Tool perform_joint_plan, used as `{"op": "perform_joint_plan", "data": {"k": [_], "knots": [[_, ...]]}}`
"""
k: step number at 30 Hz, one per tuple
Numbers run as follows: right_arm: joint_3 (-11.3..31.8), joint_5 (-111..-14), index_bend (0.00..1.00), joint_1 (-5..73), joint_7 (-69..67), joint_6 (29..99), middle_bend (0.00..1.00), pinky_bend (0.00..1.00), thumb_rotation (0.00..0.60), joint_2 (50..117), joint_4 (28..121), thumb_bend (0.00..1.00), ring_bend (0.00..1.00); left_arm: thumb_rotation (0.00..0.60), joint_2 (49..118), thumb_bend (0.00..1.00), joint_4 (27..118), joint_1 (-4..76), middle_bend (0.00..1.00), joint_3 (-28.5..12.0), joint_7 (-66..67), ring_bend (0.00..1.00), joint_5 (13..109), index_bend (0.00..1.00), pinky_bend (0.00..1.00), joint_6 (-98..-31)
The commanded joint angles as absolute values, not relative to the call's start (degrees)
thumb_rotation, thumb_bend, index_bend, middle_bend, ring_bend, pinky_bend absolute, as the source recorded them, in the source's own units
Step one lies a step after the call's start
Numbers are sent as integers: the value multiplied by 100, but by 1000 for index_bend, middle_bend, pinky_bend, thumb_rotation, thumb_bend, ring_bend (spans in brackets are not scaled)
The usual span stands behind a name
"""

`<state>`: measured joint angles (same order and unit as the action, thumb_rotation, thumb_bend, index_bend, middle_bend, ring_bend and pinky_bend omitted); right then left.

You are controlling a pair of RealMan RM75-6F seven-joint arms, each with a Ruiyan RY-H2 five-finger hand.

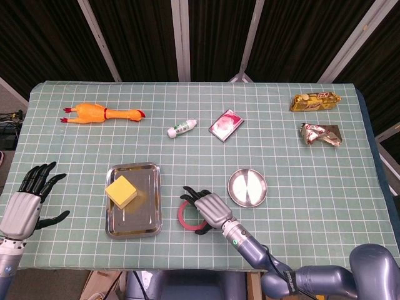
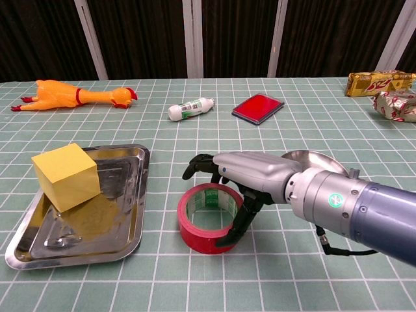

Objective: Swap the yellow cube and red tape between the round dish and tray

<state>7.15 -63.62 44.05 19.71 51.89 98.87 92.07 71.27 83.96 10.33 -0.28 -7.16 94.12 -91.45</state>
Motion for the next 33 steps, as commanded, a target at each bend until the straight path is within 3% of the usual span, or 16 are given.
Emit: {"op": "perform_joint_plan", "data": {"k": [1,11,23,27,33], "knots": [[695,-6425,219,4392,1922,5212,122,254,600,9914,9180,139,325,600,7128,0,8394,1023,0,-37,-737,0,9419,195,0,-9156],[746,-6700,271,4319,1823,5454,175,318,600,9841,9262,196,409,600,7133,0,8388,999,0,-89,-778,0,9379,198,0,-9138],[1153,-6491,273,4211,1757,5611,175,320,600,8782,9780,197,411,600,7108,0,8400,952,0,-100,-805,0,9445,199,0,-9212],[1204,-6227,274,4096,1290,5314,175,320,600,8224,9452,197,411,600,7107,0,8420,916,0,-123,-773,0,9446,199,0,-9275],[1056,-6472,274,3918,507,5089,175,320,600,8067,8962,197,411,600,7117,0,8430,897,0,-163,-750,0,9410,199,0,-9288]]}}
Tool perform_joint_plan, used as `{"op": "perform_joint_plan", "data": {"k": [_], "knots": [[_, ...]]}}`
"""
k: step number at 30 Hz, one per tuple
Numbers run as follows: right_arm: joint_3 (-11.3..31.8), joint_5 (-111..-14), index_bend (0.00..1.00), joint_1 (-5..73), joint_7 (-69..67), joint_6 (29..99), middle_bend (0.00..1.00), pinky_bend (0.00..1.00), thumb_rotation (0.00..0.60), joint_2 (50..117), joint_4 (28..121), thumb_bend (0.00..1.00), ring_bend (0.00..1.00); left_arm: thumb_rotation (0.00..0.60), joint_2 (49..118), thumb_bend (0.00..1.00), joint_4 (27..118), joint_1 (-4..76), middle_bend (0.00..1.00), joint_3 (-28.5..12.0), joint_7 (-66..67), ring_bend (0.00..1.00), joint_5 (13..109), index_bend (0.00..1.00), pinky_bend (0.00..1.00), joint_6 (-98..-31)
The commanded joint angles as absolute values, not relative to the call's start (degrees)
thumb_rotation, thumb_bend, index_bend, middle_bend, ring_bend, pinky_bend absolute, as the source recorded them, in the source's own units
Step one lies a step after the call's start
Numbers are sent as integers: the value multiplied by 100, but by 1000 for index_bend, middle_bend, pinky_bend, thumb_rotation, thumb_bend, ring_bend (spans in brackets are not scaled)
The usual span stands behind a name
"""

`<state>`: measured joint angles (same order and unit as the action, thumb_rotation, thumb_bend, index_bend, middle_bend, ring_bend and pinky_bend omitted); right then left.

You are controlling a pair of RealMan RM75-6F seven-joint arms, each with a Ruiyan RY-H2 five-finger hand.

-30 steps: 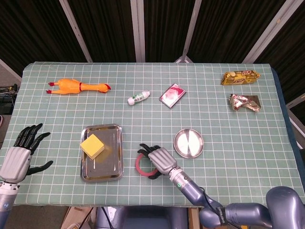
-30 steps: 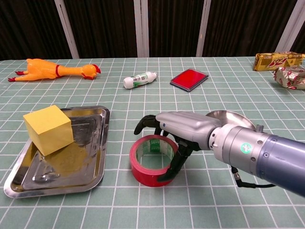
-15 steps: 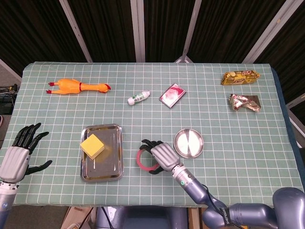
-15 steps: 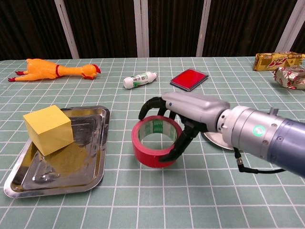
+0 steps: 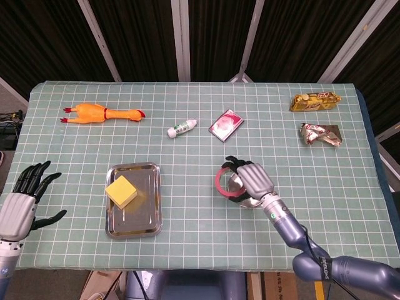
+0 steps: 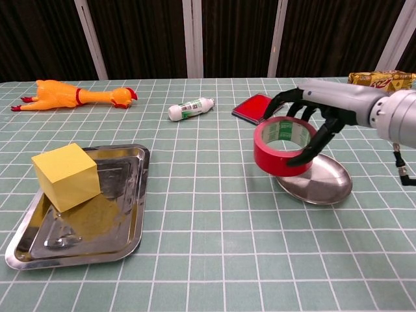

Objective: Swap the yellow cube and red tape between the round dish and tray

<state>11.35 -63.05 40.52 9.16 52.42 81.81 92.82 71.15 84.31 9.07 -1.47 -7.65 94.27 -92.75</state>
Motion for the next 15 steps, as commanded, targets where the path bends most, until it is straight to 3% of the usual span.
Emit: {"op": "perform_joint_plan", "data": {"k": [1,15], "knots": [[1032,-6525,274,3891,395,5076,175,320,600,8071,8881,197,411,600,7118,0,8431,889,0,-173,-744,0,9398,199,0,-9298],[801,-7162,273,3657,-584,5109,175,320,600,8156,8317,197,411,600,7162,0,8414,888,0,-231,-657,0,9349,199,0,-9250]]}}
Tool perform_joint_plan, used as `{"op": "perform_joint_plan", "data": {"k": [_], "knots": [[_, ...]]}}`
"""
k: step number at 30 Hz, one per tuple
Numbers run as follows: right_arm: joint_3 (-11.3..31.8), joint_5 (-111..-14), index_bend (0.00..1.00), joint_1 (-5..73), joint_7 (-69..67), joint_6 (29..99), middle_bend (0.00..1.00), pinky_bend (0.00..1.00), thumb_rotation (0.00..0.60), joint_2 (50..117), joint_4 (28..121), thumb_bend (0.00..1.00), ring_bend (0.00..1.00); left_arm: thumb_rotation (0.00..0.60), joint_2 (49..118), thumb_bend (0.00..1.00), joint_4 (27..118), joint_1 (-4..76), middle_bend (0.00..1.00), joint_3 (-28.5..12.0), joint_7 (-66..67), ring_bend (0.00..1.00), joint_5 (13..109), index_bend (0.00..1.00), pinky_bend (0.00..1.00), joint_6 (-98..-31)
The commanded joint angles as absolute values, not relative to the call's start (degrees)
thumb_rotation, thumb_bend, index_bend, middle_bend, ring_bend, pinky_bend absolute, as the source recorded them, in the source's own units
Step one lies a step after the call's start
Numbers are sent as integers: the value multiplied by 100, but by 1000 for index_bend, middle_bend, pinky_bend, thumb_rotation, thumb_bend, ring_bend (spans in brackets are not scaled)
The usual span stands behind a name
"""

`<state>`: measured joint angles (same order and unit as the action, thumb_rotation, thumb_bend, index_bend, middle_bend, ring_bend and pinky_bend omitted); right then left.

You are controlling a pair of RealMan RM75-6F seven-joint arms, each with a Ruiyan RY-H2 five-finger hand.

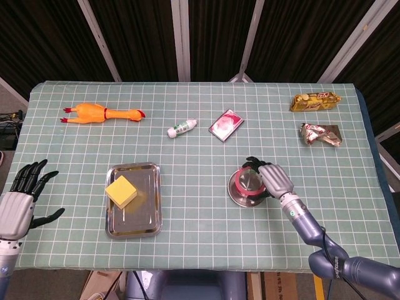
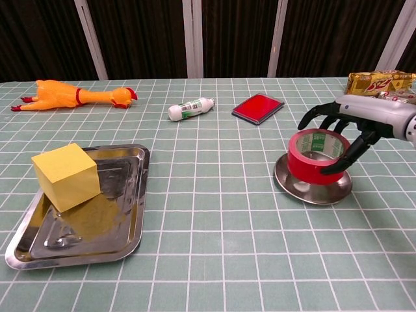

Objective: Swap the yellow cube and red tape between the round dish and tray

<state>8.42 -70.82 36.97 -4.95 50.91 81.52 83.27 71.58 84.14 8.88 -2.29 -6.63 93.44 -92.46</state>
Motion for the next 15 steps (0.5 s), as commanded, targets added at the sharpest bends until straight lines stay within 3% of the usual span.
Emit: {"op": "perform_joint_plan", "data": {"k": [1,8,15], "knots": [[780,-7210,274,3644,-625,5118,175,320,600,8154,8319,197,409,600,7167,0,8413,888,0,-233,-652,0,9353,199,0,-9250],[681,-7346,273,3639,-742,5040,174,299,600,8256,8230,197,343,600,7197,0,8419,903,0,-223,-596,0,9375,199,0,-9202],[696,-7317,233,3661,-743,4983,109,231,600,8324,8221,197,157,600,7214,0,8418,904,0,-237,-556,0,9346,199,0,-9171]]}}
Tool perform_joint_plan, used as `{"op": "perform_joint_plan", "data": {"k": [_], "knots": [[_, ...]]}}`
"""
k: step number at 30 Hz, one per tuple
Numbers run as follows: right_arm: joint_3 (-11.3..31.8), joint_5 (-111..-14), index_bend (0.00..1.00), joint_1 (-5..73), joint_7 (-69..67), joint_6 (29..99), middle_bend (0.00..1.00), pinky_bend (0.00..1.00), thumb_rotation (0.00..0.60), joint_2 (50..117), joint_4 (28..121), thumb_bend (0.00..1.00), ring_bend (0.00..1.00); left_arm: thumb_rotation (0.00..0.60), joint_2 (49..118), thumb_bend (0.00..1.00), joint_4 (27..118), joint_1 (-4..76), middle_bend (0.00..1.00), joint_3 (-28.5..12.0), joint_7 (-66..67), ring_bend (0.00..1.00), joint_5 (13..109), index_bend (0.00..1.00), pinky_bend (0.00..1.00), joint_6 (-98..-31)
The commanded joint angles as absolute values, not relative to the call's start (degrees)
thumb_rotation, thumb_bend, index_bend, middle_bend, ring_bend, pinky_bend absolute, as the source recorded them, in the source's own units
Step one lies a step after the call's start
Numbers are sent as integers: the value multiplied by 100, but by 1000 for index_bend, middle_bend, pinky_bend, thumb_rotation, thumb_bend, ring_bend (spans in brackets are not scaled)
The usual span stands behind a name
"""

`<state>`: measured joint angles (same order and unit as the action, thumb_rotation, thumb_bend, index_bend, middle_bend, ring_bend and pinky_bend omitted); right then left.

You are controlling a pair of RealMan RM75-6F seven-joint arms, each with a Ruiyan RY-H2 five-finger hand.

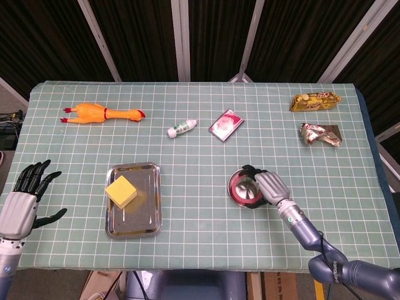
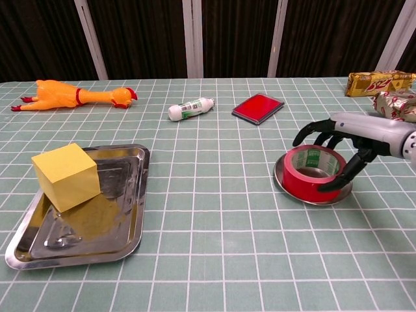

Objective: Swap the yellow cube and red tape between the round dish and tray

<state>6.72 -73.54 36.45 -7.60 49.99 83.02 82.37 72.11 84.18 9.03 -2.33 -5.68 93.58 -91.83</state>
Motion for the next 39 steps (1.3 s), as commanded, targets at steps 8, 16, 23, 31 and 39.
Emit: {"op": "perform_joint_plan", "data": {"k": [8,16,23,31,39], "knots": [[818,-7109,25,3625,-502,5137,0,48,600,8391,8217,64,0,600,7237,0,8410,895,0,-273,-559,0,9323,199,0,-9193],[778,-7039,0,3389,-28,5494,0,0,600,7840,8938,37,0,600,7229,0,8408,900,0,-273,-513,0,9297,199,0,-9141],[350,-7430,0,2100,873,7632,0,0,600,6905,9930,33,0,600,7015,0,8812,800,0,-259,7,0,8838,199,0,-8830],[-439,-8640,0,1066,861,8893,0,0,600,6997,9341,34,0,600,6739,0,9357,778,0,-123,349,0,8711,199,0,-8524],[-371,-8927,0,884,1758,9124,0,0,600,7133,9303,34,0,600,6711,0,9494,786,0,-89,567,0,8668,199,0,-8392]]}}
